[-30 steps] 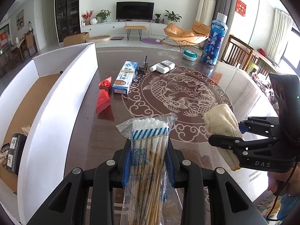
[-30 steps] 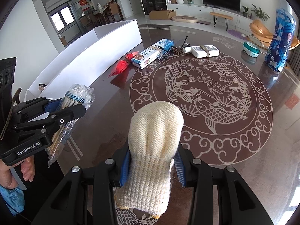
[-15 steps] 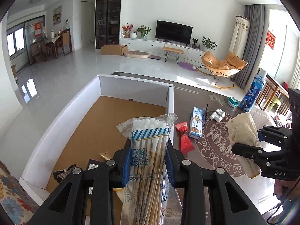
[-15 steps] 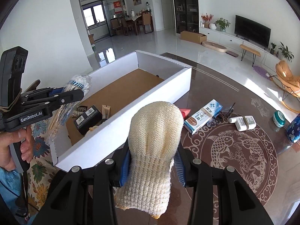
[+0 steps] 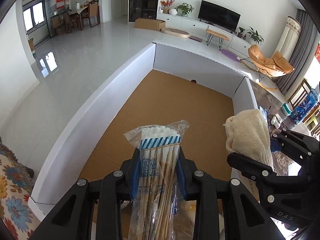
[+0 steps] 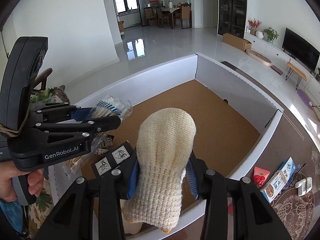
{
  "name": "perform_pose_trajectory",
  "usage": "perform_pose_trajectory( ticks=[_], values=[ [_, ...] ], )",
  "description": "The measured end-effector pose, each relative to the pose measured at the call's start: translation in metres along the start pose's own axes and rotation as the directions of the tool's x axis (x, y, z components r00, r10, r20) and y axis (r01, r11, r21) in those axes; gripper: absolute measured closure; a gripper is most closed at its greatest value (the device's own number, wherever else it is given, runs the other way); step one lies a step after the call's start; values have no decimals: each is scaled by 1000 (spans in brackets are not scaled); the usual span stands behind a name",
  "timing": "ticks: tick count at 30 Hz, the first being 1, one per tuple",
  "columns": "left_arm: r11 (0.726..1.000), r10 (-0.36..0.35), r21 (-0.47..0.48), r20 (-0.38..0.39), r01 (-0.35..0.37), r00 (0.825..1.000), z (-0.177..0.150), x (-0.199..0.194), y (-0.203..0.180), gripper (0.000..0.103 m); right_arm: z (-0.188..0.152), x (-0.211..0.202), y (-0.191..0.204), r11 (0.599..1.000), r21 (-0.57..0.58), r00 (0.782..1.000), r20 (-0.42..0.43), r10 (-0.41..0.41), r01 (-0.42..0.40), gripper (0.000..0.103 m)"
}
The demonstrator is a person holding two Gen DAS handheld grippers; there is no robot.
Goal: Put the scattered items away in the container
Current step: 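Open the left tool to drop the chopsticks while the right tool drops the glove into the box, then move both open tools back over the table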
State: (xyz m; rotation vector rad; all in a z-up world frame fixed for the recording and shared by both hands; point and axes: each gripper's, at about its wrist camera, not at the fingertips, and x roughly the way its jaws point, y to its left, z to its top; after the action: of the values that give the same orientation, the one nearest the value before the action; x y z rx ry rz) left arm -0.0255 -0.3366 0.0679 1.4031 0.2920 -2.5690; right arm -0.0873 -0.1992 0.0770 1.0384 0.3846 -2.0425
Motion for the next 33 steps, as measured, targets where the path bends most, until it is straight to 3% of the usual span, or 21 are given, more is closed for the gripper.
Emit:
perform_pose_trajectory(
  ticks=[1, 2, 3, 4, 7, 12, 19, 25, 33],
  values=[
    [1000, 14, -13, -25, -15, 1000, -2, 7, 5, 64, -2, 8, 3, 1000, 7, 1000, -8, -5, 6, 51],
    [999, 27, -26, -47, -28, 999, -4, 13, 9, 52, -4, 14, 4, 1000, 19, 1000, -16, -12, 12, 25],
    [998, 40, -38, -60, -42, 997, -6, 17, 12, 45, -4, 19, 5, 999, 29, 1000, -16, -15, 15, 9],
    [997, 55, -49, -62, -58, 997, -9, 19, 15, 32, -5, 19, 6, 999, 34, 1000, -1, -14, 14, 0],
    [993, 86, -77, -40, -89, 995, -17, 17, 22, 22, -9, 5, 13, 999, 13, 998, 59, -39, 38, 0],
    [988, 125, -97, 53, -120, 991, -31, -5, 21, 19, -25, -36, 11, 991, -54, 980, 160, -115, 125, 0],
    [988, 111, -123, 146, -94, 983, -47, -40, 4, 19, -84, -90, -39, 983, 40, 956, 228, -185, 180, 0],
    [995, 78, -82, 225, -60, 971, -50, -76, -36, 18, -161, -108, -115, 944, 204, 947, 142, -289, 258, 0],
    [994, -75, 103, 286, 47, 955, -56, -113, -137, 18, -268, -123, -213, 828, 365, 894, -30, -446, 425, 0]
  ],
)
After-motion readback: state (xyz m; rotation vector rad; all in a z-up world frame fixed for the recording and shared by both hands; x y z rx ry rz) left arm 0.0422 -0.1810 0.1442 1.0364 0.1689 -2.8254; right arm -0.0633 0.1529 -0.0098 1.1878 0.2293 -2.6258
